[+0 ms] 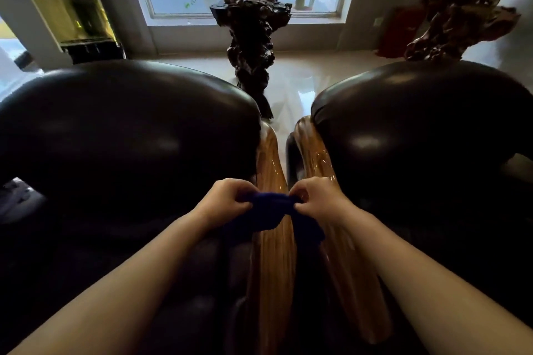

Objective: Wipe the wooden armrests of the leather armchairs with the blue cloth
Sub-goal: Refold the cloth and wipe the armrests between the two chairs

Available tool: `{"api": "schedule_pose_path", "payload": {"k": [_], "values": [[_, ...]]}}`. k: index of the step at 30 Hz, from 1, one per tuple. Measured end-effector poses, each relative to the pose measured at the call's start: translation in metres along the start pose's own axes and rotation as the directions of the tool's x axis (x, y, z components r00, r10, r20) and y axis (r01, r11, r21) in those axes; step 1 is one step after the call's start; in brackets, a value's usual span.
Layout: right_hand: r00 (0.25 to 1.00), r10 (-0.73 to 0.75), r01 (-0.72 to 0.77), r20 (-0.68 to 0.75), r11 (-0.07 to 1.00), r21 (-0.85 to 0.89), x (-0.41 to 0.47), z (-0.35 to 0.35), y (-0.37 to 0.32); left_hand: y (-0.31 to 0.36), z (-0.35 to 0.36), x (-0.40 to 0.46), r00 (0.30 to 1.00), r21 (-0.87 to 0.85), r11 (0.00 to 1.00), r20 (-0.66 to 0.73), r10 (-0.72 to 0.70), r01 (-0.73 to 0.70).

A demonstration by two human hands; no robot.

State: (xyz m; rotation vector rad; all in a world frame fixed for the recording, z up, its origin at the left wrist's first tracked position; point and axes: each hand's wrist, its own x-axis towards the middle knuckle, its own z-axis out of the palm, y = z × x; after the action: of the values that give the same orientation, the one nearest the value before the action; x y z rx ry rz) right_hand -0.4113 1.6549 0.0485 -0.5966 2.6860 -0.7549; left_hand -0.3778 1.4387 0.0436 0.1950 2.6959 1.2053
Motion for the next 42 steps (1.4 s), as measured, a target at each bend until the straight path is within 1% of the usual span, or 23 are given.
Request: {"api": "schedule_pose_path", "payload": {"k": [4,6,9,11,12,14,17,19,24,25,26,27,28,30,31,32,33,35,36,37,39,42], "values": [[0.999,-0.024,0.025,0.029,0.998,-0.049,0.025,0.026,0.026,-0.037,0.03,0.016,0.993,0.085,0.994,-0.093,0.07,-0.062],[0.997,-0.055,0.06,0.057,0.993,-0.104,0.035,0.051,0.041,-0.064,0.055,0.019,0.989,0.104,0.991,-0.109,0.098,-0.087],[0.992,-0.073,0.09,0.101,0.981,-0.172,0.04,0.102,0.066,-0.107,0.096,0.019,0.995,0.126,0.99,-0.063,0.078,-0.069],[0.99,-0.038,0.063,0.133,0.98,-0.187,0.038,0.143,0.086,-0.134,0.128,0.018,1.0,0.12,0.993,-0.024,0.006,-0.003],[0.99,-0.008,0.033,0.144,0.985,-0.172,0.036,0.162,0.095,-0.146,0.142,0.016,0.999,0.094,0.994,-0.011,-0.052,0.053],[0.989,0.065,-0.055,0.13,0.996,-0.075,0.028,0.197,0.112,-0.167,0.165,0.008,0.983,-0.008,0.983,0.005,-0.181,0.181],[0.978,0.187,-0.197,0.096,0.974,0.11,0.017,0.227,0.128,-0.186,0.181,-0.002,0.954,-0.091,0.95,0.044,-0.296,0.299],[0.966,0.236,-0.253,0.104,0.948,0.194,0.014,0.236,0.134,-0.191,0.185,-0.007,0.936,-0.132,0.927,0.074,-0.343,0.35],[0.962,0.257,-0.274,0.096,0.911,0.308,0.008,0.237,0.134,-0.191,0.191,-0.015,0.914,-0.208,0.893,0.172,-0.368,0.399],[0.961,0.267,-0.277,0.076,0.899,0.34,0.006,0.237,0.134,-0.19,0.192,-0.015,0.914,-0.228,0.887,0.159,-0.373,0.402],[0.958,0.282,-0.276,0.04,0.885,0.374,0.003,0.236,0.132,-0.19,0.194,-0.015,0.919,-0.237,0.888,0.111,-0.378,0.394],[0.954,0.298,-0.267,-0.023,0.883,0.386,0.0,0.238,0.132,-0.189,0.196,-0.015,0.924,-0.231,0.897,0.027,-0.38,0.376],[0.943,0.314,-0.256,-0.11,0.897,0.361,-0.003,0.241,0.131,-0.188,0.2,-0.015,0.922,-0.215,0.909,-0.076,-0.38,0.357],[0.898,0.332,-0.266,-0.29,0.933,0.244,-0.008,0.253,0.131,-0.186,0.213,-0.017,0.886,-0.188,0.927,-0.283,-0.366,0.323],[0.876,0.332,-0.281,-0.35,0.941,0.19,-0.01,0.26,0.13,-0.186,0.223,-0.018,0.867,-0.18,0.933,-0.348,-0.356,0.311],[0.869,0.325,-0.292,-0.372,0.945,0.145,-0.011,0.269,0.128,-0.187,0.234,-0.019,0.863,-0.153,0.94,-0.374,-0.339,0.303],[0.878,0.309,-0.293,-0.365,0.951,0.1,-0.01,0.278,0.127,-0.187,0.246,-0.02,0.881,-0.094,0.95,-0.357,-0.311,0.297],[0.913,0.276,-0.284,-0.3,0.959,0.017,-0.005,0.299,0.129,-0.191,0.27,-0.018,0.931,0.024,0.959,-0.245,-0.27,0.284],[0.925,0.27,-0.284,-0.266,0.959,-0.015,-0.002,0.309,0.131,-0.194,0.28,-0.016,0.939,0.046,0.955,-0.203,-0.278,0.292],[0.93,0.272,-0.291,-0.248,0.956,-0.042,0.002,0.317,0.134,-0.197,0.286,-0.012,0.935,0.058,0.948,-0.196,-0.295,0.312],[0.915,0.293,-0.325,-0.278,0.943,-0.076,0.013,0.325,0.138,-0.202,0.293,-0.001,0.916,0.093,0.936,-0.257,-0.307,0.34],[0.876,0.291,-0.354,-0.383,0.929,-0.104,0.033,0.322,0.139,-0.201,0.292,0.018,0.904,0.171,0.928,-0.339,-0.26,0.331]]}}
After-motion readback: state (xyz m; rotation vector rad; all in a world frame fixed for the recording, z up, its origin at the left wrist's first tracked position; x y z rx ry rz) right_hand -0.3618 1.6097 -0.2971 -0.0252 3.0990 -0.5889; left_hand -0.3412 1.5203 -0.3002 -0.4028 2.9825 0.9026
